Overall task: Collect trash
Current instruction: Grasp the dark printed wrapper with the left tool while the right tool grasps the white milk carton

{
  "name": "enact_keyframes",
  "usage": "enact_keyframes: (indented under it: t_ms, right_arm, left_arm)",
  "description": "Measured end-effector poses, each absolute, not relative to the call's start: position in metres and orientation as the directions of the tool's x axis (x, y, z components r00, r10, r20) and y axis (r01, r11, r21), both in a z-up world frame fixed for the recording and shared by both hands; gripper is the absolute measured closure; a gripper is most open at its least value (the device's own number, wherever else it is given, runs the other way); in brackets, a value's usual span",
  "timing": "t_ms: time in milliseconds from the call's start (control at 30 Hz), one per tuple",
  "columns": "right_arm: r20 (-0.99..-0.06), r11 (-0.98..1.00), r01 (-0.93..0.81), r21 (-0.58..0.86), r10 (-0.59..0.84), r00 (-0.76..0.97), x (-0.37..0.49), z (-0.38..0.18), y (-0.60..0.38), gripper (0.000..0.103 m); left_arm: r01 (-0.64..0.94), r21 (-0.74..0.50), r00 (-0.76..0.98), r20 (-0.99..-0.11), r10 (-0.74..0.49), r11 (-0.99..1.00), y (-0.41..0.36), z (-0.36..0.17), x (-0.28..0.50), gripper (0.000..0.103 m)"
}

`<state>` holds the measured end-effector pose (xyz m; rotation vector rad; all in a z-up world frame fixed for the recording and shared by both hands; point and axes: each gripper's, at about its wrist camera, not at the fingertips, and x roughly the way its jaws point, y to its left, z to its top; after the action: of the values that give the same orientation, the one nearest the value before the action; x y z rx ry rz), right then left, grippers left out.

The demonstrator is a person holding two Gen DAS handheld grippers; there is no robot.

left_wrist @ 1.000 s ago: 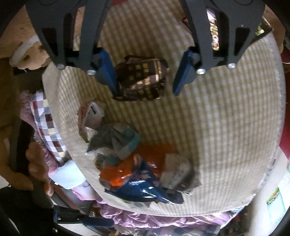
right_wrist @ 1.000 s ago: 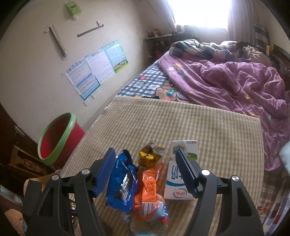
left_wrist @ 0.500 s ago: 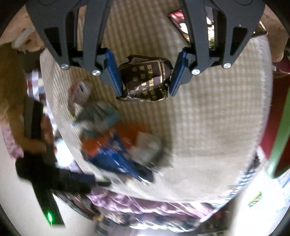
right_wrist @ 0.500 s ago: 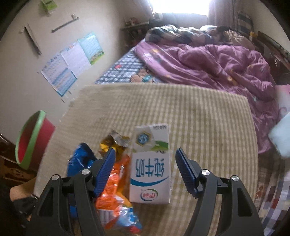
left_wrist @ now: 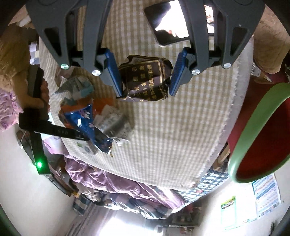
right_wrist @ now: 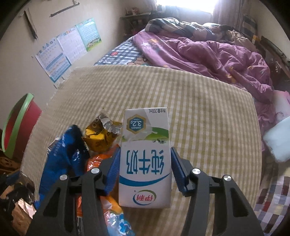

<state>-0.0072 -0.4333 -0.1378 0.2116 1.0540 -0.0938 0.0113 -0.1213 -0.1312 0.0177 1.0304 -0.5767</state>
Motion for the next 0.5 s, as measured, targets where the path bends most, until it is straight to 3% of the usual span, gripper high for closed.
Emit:
enact_keyframes:
  t_ms: [500]
  right_arm:
    - [-0.817,0.971,0.202,0.129,-0.011,0.576,-0.013,-0.109,-0.441,0.051]
  left_arm:
    - [0.38,-0.217,0.476,-0.787,-0.392,0.899,-0.1,-0.118,0.017,0.052]
